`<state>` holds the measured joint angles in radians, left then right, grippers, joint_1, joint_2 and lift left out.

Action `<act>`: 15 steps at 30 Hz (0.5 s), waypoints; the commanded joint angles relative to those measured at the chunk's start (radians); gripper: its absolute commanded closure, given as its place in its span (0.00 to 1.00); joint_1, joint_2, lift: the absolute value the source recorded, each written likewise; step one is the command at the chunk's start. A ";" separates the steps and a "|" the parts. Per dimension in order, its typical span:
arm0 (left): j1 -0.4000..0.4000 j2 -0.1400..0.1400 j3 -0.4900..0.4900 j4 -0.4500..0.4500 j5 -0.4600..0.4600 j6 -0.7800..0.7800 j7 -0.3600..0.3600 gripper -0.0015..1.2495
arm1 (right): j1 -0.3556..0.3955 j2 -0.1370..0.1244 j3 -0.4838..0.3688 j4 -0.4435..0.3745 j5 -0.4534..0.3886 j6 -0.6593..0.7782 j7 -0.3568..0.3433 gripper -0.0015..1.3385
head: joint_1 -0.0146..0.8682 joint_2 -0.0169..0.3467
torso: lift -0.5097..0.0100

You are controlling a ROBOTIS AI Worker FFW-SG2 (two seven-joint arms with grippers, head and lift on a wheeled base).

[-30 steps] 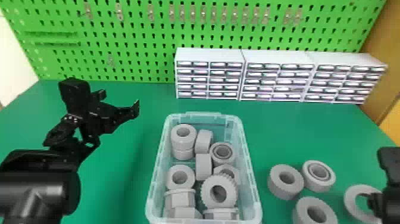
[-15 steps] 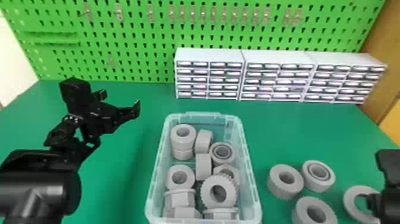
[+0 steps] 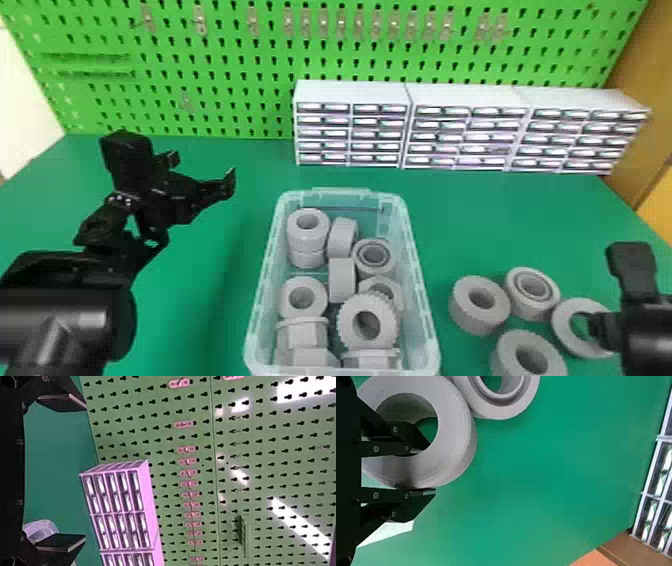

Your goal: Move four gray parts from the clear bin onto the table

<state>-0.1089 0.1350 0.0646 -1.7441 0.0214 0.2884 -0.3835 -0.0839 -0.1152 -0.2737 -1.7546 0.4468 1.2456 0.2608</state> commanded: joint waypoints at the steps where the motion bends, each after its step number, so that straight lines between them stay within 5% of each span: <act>1: 0.000 0.000 0.000 0.000 0.000 0.000 0.000 0.10 | -0.011 0.000 0.013 0.010 -0.008 -0.008 0.000 0.82 | 0.78 0.14 | 0.89; 15: 0.002 0.000 0.001 0.000 0.000 0.000 0.000 0.10 | -0.016 0.000 0.031 0.024 -0.025 -0.011 0.000 0.81 | 0.78 0.14 | 0.89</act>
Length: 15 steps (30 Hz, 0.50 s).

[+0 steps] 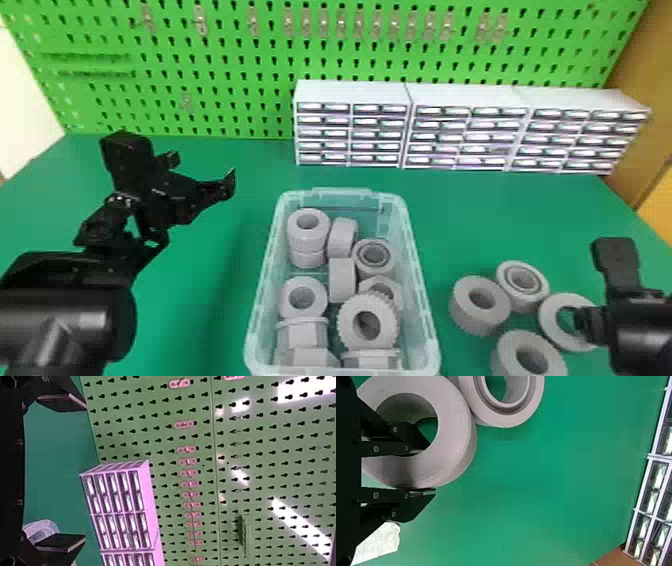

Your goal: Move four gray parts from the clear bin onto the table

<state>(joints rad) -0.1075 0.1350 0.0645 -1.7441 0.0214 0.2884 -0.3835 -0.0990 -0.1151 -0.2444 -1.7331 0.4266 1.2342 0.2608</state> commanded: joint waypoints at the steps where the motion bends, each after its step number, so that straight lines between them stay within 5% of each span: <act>1: 0.000 0.000 0.001 0.000 0.000 0.000 0.000 0.10 | 0.001 0.000 0.002 0.001 -0.005 0.001 0.000 0.81 | 0.78 0.14 | 0.89; 7: 0.000 0.000 0.001 0.000 0.000 0.000 -0.002 0.10 | 0.001 0.002 0.000 0.001 -0.008 0.001 0.000 0.77 | 0.78 0.14 | 0.89; 15: 0.002 0.000 0.005 0.000 0.000 0.000 -0.003 0.10 | 0.004 0.006 -0.013 -0.002 -0.017 -0.001 0.000 0.51 | 0.78 0.14 | 0.89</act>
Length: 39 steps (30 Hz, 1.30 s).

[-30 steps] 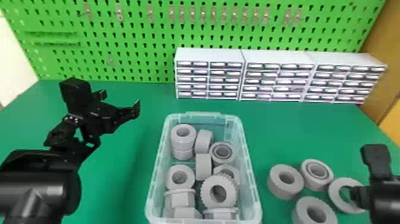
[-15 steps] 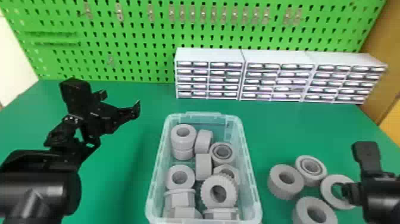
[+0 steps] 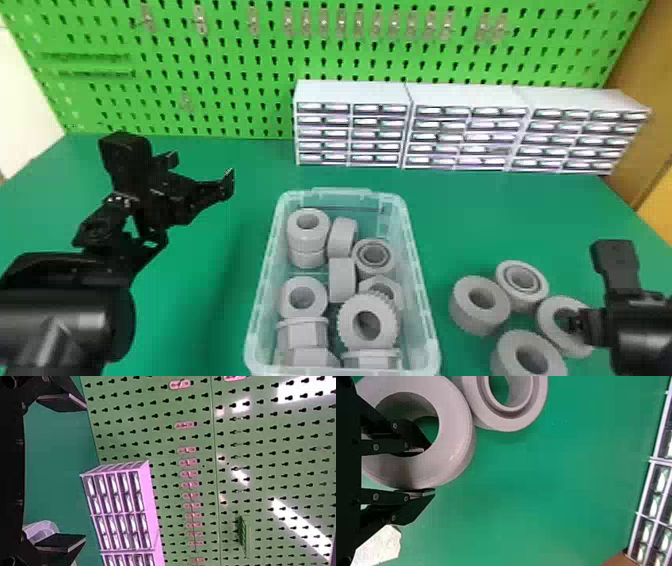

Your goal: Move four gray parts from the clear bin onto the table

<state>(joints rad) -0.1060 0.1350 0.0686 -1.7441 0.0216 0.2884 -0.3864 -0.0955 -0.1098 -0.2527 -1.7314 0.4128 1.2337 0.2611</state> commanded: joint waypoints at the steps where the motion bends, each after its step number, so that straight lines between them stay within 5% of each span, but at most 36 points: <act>1: 0.000 0.000 0.000 0.000 0.000 0.000 0.000 0.10 | 0.000 0.001 -0.005 -0.004 -0.003 0.000 0.001 0.45 | 0.78 0.14 | 0.89; 5: 0.000 0.000 0.000 0.000 0.000 0.000 -0.002 0.10 | -0.001 0.001 -0.007 -0.007 -0.003 -0.005 0.001 0.32 | 0.78 0.14 | 0.89; 26: 0.000 0.000 0.004 0.000 0.000 0.000 -0.003 0.10 | -0.009 0.001 -0.011 -0.060 -0.032 -0.053 0.001 0.36 | 0.78 0.14 | 0.89; 39: 0.002 0.000 0.005 0.000 -0.012 0.000 -0.003 0.10 | 0.000 0.013 -0.145 -0.126 -0.184 -0.382 0.003 0.35 | 0.78 0.14 | 0.89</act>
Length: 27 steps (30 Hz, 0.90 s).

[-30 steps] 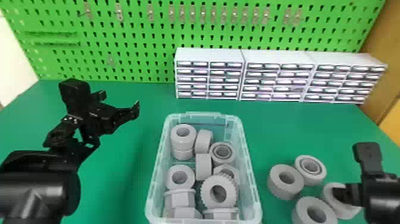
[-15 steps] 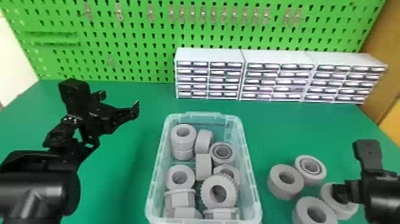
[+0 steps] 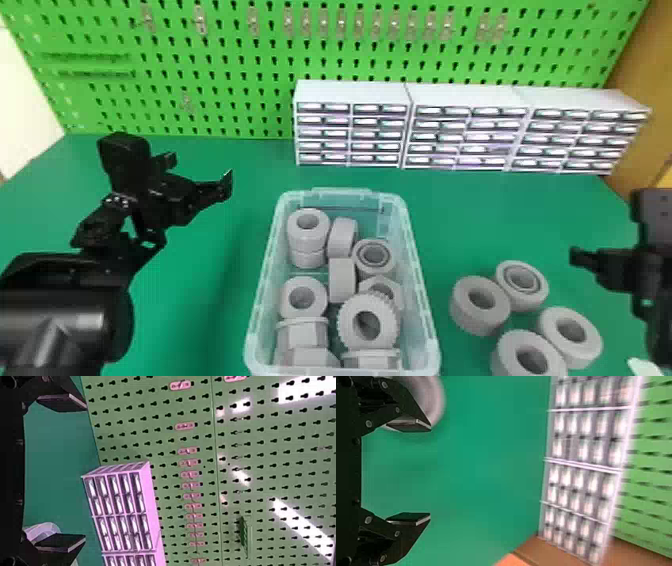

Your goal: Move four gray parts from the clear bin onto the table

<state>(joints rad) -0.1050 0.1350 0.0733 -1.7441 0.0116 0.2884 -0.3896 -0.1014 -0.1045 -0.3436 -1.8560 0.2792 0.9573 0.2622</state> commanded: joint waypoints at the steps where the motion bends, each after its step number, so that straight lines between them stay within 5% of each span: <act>1: 0.001 0.000 0.002 0.000 -0.002 0.000 0.000 0.10 | 0.006 0.008 -0.064 -0.002 -0.057 -0.121 0.008 0.35 | 0.78 0.14 | 0.89; 5: 0.002 0.000 0.003 0.000 -0.004 0.000 0.000 0.10 | 0.002 0.000 -0.124 0.000 -0.075 -0.169 0.069 0.35 | 0.78 0.14 | 0.89; 12: 0.004 -0.002 0.010 0.000 -0.004 0.000 0.002 0.10 | -0.004 -0.015 -0.249 0.040 -0.227 -0.256 0.126 0.35 | 0.78 0.14 | 0.89; 19: -0.007 -0.014 0.017 0.000 -0.009 -0.002 0.002 0.10 | -0.004 -0.061 -0.224 0.110 -0.379 -0.331 0.170 0.35 | 0.78 0.14 | 0.89; 22: -0.009 -0.028 0.026 0.000 -0.019 -0.018 0.002 0.10 | -0.006 -0.053 -0.198 0.133 -0.419 -0.397 0.170 0.35 | 0.78 0.14 | 0.89; 27: -0.010 -0.041 0.033 0.000 -0.019 -0.040 0.018 0.10 | -0.027 0.000 -0.169 0.143 -0.411 -0.476 0.170 0.35 | 0.78 0.14 | 0.89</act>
<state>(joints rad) -0.1146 0.1039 0.1018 -1.7441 -0.0061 0.2667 -0.3833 -0.1132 -0.1447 -0.5391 -1.7210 -0.1388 0.5453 0.4326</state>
